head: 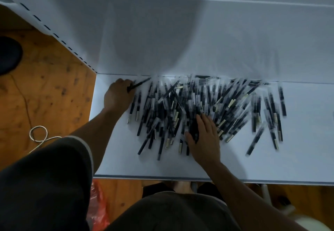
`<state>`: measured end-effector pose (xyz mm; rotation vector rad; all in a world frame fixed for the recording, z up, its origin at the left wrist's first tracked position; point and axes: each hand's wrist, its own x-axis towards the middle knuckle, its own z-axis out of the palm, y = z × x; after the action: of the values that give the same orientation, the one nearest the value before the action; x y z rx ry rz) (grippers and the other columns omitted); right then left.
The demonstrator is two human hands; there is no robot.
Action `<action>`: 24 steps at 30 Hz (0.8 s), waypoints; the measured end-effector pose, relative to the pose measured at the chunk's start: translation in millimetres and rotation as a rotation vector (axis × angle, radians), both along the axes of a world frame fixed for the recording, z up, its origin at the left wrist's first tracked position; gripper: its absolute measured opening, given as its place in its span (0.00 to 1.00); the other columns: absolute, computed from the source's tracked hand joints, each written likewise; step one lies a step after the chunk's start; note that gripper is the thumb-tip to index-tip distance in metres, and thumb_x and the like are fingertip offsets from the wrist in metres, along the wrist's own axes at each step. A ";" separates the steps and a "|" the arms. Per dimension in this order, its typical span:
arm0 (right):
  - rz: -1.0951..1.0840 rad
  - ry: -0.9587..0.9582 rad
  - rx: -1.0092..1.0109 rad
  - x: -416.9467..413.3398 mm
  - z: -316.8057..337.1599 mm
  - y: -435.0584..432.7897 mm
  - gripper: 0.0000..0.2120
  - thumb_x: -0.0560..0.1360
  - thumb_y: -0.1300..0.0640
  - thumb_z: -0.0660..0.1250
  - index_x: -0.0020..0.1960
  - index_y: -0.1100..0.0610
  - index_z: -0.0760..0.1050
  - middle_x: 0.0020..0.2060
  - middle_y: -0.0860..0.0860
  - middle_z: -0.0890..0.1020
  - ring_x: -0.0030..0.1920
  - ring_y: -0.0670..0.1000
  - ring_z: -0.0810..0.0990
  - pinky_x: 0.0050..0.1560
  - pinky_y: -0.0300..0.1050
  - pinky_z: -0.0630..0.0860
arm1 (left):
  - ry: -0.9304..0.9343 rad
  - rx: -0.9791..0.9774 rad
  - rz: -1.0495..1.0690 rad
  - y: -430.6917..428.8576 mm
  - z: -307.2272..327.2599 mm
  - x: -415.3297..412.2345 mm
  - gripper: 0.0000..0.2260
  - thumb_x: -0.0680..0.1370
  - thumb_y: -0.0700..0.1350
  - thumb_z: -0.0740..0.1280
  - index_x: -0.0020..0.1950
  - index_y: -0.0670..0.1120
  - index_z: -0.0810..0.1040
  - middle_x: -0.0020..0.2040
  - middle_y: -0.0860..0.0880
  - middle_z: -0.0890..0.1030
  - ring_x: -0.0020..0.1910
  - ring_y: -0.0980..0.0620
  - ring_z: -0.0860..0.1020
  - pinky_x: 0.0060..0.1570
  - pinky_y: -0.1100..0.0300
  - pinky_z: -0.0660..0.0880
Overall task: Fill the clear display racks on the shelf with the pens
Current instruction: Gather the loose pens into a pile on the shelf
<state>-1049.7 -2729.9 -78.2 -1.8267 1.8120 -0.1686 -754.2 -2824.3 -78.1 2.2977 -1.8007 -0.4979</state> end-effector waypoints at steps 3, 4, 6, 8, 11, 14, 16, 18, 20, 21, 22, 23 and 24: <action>-0.001 0.000 -0.021 1.0 -0.2 1.9 0.33 0.80 0.46 0.62 0.79 0.56 0.55 0.78 0.53 0.57 0.79 0.54 0.49 0.78 0.54 0.50 | 0.191 -0.015 0.152 28.1 -1.7 -12.6 0.14 0.79 0.49 0.65 0.62 0.44 0.76 0.54 0.43 0.77 0.48 0.45 0.78 0.46 0.56 0.73; -0.001 -0.002 -0.024 0.9 -0.3 2.2 0.32 0.80 0.46 0.62 0.79 0.56 0.56 0.78 0.53 0.57 0.79 0.54 0.49 0.78 0.55 0.51 | 0.281 -0.010 0.209 35.7 -3.4 -19.7 0.16 0.79 0.49 0.65 0.64 0.46 0.75 0.55 0.45 0.77 0.48 0.48 0.78 0.48 0.57 0.73; 0.001 -0.005 -0.028 0.6 -0.6 2.4 0.32 0.80 0.47 0.62 0.79 0.57 0.56 0.78 0.53 0.57 0.79 0.55 0.49 0.78 0.55 0.51 | 0.442 0.000 0.278 47.3 -6.6 -34.2 0.19 0.79 0.51 0.65 0.69 0.48 0.72 0.56 0.49 0.78 0.51 0.52 0.78 0.52 0.58 0.74; 0.009 -0.006 -0.025 -0.4 -0.7 2.2 0.32 0.80 0.47 0.62 0.79 0.57 0.56 0.79 0.53 0.56 0.79 0.54 0.48 0.78 0.55 0.51 | 0.498 -0.032 0.279 58.6 -8.5 -45.9 0.20 0.80 0.53 0.62 0.71 0.48 0.70 0.58 0.49 0.78 0.55 0.52 0.77 0.55 0.58 0.72; 0.020 -0.025 -0.018 -2.7 -1.5 1.8 0.31 0.80 0.47 0.61 0.79 0.57 0.56 0.79 0.53 0.56 0.79 0.54 0.48 0.78 0.55 0.50 | 0.348 -0.074 0.136 74.9 -14.8 -53.9 0.25 0.80 0.58 0.59 0.75 0.50 0.63 0.72 0.46 0.67 0.71 0.46 0.65 0.67 0.52 0.65; 0.004 -0.062 -0.068 -7.4 -1.1 1.3 0.28 0.81 0.50 0.62 0.77 0.57 0.61 0.77 0.54 0.60 0.78 0.56 0.52 0.76 0.58 0.54 | 0.306 0.006 0.012 87.0 -20.2 -68.5 0.36 0.77 0.68 0.54 0.79 0.55 0.46 0.80 0.50 0.47 0.78 0.51 0.45 0.74 0.50 0.47; 0.022 -0.014 -0.146 -12.8 -2.0 1.6 0.26 0.80 0.50 0.62 0.75 0.57 0.65 0.76 0.55 0.63 0.78 0.59 0.55 0.76 0.61 0.54 | 0.271 -0.034 -0.040 89.8 -23.1 -83.9 0.39 0.75 0.70 0.54 0.79 0.56 0.40 0.80 0.51 0.43 0.78 0.52 0.41 0.74 0.50 0.45; 0.076 0.066 -0.180 -17.1 -4.1 2.2 0.26 0.80 0.47 0.61 0.76 0.55 0.65 0.77 0.55 0.61 0.78 0.59 0.53 0.77 0.61 0.47 | 0.237 -0.067 -0.056 89.2 -22.9 -100.4 0.42 0.74 0.72 0.55 0.79 0.55 0.40 0.80 0.50 0.43 0.78 0.50 0.41 0.75 0.49 0.47; 0.097 0.088 -0.163 -21.9 -7.5 3.1 0.28 0.80 0.46 0.60 0.77 0.54 0.62 0.78 0.54 0.57 0.79 0.58 0.49 0.77 0.60 0.44 | 0.200 -0.062 -0.042 86.6 -23.5 -117.6 0.43 0.73 0.74 0.53 0.79 0.53 0.40 0.80 0.48 0.45 0.78 0.48 0.42 0.76 0.47 0.48; 0.095 0.077 -0.153 -24.2 -9.1 3.2 0.28 0.81 0.46 0.60 0.78 0.54 0.61 0.79 0.54 0.56 0.79 0.57 0.48 0.77 0.60 0.43 | 0.179 -0.051 -0.036 85.5 -23.7 -125.7 0.43 0.73 0.74 0.53 0.79 0.53 0.40 0.80 0.47 0.45 0.78 0.47 0.42 0.76 0.46 0.47; 0.090 0.061 -0.150 -26.8 -10.4 3.0 0.28 0.81 0.47 0.60 0.78 0.54 0.60 0.79 0.54 0.55 0.79 0.57 0.47 0.77 0.59 0.43 | 0.156 -0.043 -0.034 84.7 -24.0 -132.9 0.43 0.73 0.74 0.52 0.79 0.52 0.40 0.80 0.46 0.45 0.78 0.46 0.42 0.76 0.46 0.46; 0.086 0.049 -0.154 -29.6 -11.1 2.5 0.27 0.81 0.48 0.60 0.78 0.54 0.60 0.79 0.54 0.55 0.79 0.56 0.47 0.77 0.59 0.43 | 0.135 -0.039 -0.032 83.6 -24.0 -139.6 0.43 0.73 0.73 0.52 0.79 0.51 0.41 0.80 0.45 0.45 0.78 0.46 0.42 0.76 0.45 0.46; 0.085 0.040 -0.161 -32.5 -11.3 1.6 0.27 0.81 0.48 0.60 0.78 0.54 0.61 0.79 0.54 0.55 0.79 0.56 0.47 0.77 0.58 0.43 | 0.117 -0.040 -0.029 82.2 -24.0 -145.6 0.43 0.74 0.73 0.52 0.79 0.50 0.43 0.80 0.45 0.45 0.78 0.45 0.42 0.76 0.45 0.46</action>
<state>-1082.3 -2728.3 -89.5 -2.0283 1.7882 -0.2542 -899.8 -2742.2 -102.1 2.1720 -1.7748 -0.5824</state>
